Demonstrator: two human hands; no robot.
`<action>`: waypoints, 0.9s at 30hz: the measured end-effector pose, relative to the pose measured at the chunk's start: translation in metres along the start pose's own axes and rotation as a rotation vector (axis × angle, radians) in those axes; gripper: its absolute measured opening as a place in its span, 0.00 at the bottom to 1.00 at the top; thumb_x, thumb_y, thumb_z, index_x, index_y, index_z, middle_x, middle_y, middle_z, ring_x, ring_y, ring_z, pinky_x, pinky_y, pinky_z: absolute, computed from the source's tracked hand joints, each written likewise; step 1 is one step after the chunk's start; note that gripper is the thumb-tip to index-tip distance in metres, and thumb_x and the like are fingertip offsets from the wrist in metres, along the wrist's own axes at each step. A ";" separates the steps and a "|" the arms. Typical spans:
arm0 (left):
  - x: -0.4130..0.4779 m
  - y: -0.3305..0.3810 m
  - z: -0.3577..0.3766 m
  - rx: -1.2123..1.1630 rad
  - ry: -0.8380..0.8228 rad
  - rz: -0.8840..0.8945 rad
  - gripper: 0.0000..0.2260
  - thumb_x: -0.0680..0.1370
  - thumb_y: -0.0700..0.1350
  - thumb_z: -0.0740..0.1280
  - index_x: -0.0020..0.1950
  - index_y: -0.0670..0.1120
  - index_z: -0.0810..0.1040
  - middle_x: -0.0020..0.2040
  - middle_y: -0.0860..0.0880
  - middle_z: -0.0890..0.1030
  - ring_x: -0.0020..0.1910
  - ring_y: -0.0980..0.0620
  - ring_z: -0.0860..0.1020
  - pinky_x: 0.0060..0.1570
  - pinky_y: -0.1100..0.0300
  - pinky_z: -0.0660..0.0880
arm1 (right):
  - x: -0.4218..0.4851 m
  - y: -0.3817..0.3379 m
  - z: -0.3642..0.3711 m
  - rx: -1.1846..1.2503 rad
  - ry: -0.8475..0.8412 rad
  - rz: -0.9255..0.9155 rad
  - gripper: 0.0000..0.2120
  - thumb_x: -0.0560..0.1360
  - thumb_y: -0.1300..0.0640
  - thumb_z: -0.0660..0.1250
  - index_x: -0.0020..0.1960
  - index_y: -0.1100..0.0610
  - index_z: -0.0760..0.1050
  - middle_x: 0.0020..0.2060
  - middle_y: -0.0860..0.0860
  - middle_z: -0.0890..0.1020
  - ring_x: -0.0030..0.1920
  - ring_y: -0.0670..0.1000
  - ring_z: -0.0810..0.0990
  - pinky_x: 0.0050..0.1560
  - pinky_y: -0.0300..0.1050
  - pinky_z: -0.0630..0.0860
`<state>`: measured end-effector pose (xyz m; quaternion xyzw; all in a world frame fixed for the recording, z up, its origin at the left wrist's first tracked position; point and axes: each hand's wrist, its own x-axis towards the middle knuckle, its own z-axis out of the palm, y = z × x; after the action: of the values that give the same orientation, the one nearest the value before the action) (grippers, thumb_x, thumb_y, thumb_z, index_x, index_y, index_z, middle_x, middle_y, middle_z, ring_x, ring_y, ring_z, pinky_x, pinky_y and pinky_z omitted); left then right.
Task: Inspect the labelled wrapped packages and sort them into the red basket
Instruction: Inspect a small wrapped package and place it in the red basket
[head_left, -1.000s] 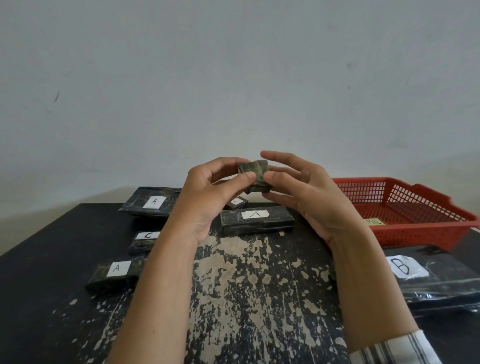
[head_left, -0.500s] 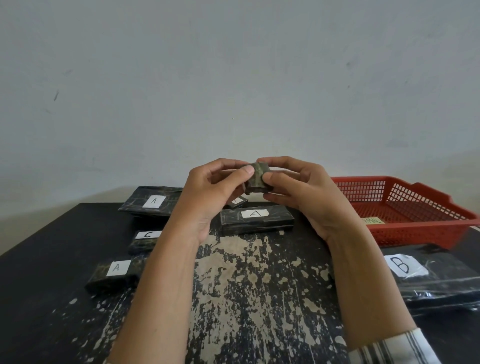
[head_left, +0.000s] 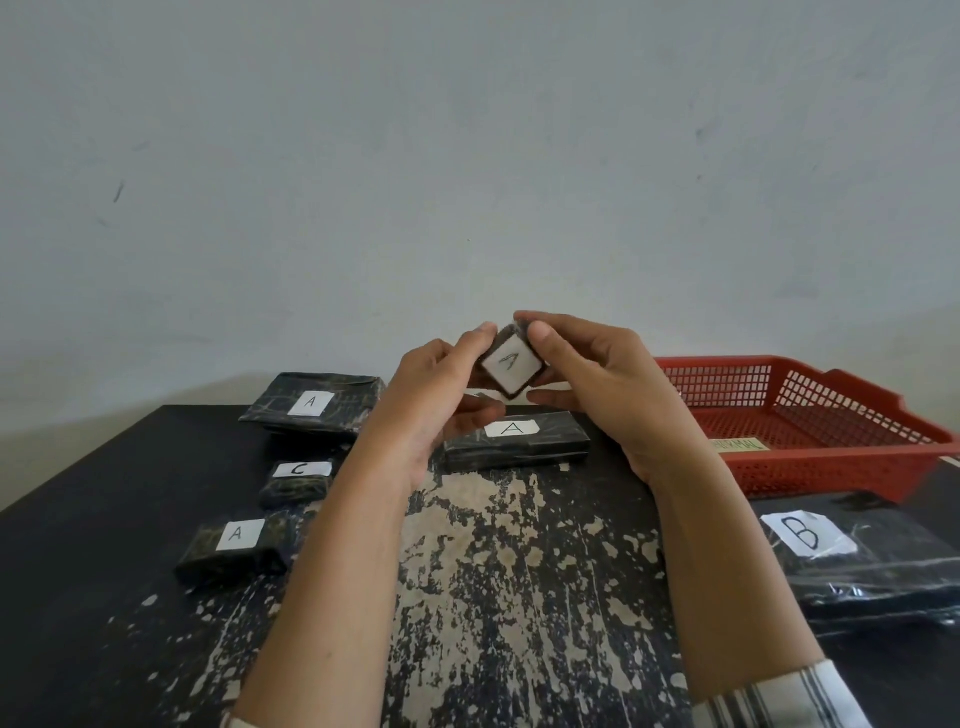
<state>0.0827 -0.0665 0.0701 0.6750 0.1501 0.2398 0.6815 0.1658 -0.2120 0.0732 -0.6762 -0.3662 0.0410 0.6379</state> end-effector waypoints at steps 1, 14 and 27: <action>0.000 0.000 0.000 0.000 0.001 0.004 0.20 0.81 0.58 0.68 0.60 0.42 0.80 0.45 0.45 0.87 0.34 0.52 0.84 0.33 0.63 0.79 | 0.000 0.000 -0.001 -0.035 -0.013 -0.020 0.20 0.77 0.44 0.71 0.67 0.48 0.81 0.56 0.48 0.87 0.52 0.47 0.88 0.53 0.44 0.85; 0.006 -0.018 0.028 0.026 -0.105 0.032 0.11 0.86 0.50 0.62 0.59 0.48 0.82 0.51 0.46 0.86 0.42 0.52 0.83 0.45 0.59 0.82 | 0.001 -0.005 -0.041 -0.567 0.021 -0.132 0.24 0.72 0.59 0.80 0.65 0.46 0.81 0.56 0.41 0.83 0.45 0.35 0.81 0.42 0.22 0.74; 0.048 -0.129 0.149 0.527 -0.129 0.039 0.08 0.83 0.41 0.64 0.48 0.53 0.77 0.48 0.50 0.83 0.47 0.50 0.82 0.55 0.50 0.81 | 0.030 0.050 -0.179 -1.117 -0.030 0.105 0.24 0.71 0.61 0.78 0.65 0.51 0.80 0.60 0.51 0.85 0.57 0.53 0.82 0.56 0.52 0.81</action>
<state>0.2177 -0.1645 -0.0451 0.8458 0.1505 0.1620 0.4856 0.3035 -0.3407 0.0739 -0.9279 -0.3075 -0.1178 0.1747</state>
